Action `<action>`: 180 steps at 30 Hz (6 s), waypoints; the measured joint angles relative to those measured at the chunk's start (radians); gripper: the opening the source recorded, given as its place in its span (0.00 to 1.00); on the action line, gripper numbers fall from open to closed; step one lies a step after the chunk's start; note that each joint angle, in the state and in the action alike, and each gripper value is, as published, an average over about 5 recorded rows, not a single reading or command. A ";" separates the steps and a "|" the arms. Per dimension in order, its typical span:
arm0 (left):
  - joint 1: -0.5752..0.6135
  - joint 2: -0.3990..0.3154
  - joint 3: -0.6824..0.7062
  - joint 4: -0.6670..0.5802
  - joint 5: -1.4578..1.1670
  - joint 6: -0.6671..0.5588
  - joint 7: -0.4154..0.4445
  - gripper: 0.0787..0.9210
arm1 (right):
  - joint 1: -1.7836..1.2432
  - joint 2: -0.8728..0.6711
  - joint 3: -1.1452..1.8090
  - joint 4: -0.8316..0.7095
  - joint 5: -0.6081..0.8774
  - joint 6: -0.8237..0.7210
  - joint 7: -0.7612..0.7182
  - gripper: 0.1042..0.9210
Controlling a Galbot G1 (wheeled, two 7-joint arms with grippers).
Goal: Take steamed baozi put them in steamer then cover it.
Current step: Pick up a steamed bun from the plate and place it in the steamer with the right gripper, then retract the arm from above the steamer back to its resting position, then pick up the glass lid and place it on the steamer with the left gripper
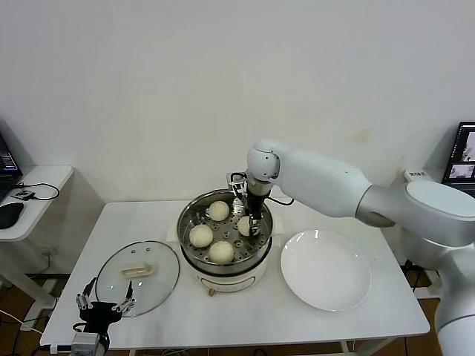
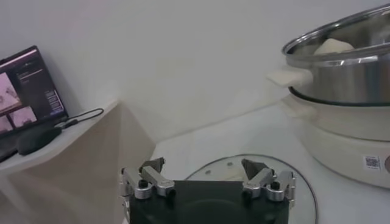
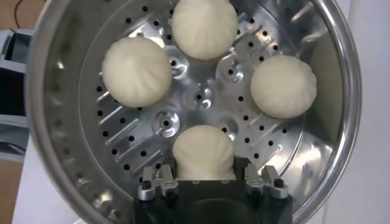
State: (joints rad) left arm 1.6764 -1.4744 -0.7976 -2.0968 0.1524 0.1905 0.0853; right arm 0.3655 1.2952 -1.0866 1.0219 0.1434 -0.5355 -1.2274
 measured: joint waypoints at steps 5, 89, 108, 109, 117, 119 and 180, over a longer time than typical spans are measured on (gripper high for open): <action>-0.008 -0.001 -0.001 0.010 0.000 0.000 0.000 0.88 | -0.001 -0.013 0.017 0.009 0.008 -0.011 0.003 0.79; -0.190 0.140 0.160 0.350 1.110 -0.119 -0.146 0.88 | -1.803 -0.235 1.876 0.790 0.360 0.455 0.930 0.88; -0.293 0.113 0.196 0.423 1.157 0.006 -0.104 0.88 | -1.840 -0.207 1.891 0.799 0.350 0.468 0.919 0.88; -0.299 0.112 0.197 0.428 1.159 0.009 -0.103 0.88 | -1.840 -0.206 1.892 0.799 0.350 0.468 0.919 0.88; -0.352 0.113 0.197 0.471 1.165 0.025 -0.093 0.88 | -1.844 -0.205 1.899 0.794 0.349 0.470 0.918 0.88; -0.365 0.113 0.198 0.483 1.164 0.027 -0.092 0.88 | -1.844 -0.203 1.899 0.791 0.349 0.472 0.917 0.88; -0.348 0.158 0.179 0.431 1.154 0.024 -0.185 0.07 | -1.865 -0.187 1.904 0.822 0.359 0.434 0.921 0.88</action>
State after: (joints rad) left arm 1.3287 -1.3164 -0.6189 -1.6657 1.3063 0.2145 -0.1001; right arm -1.5000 1.1081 0.8172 1.8436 0.5029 -0.1011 -0.3060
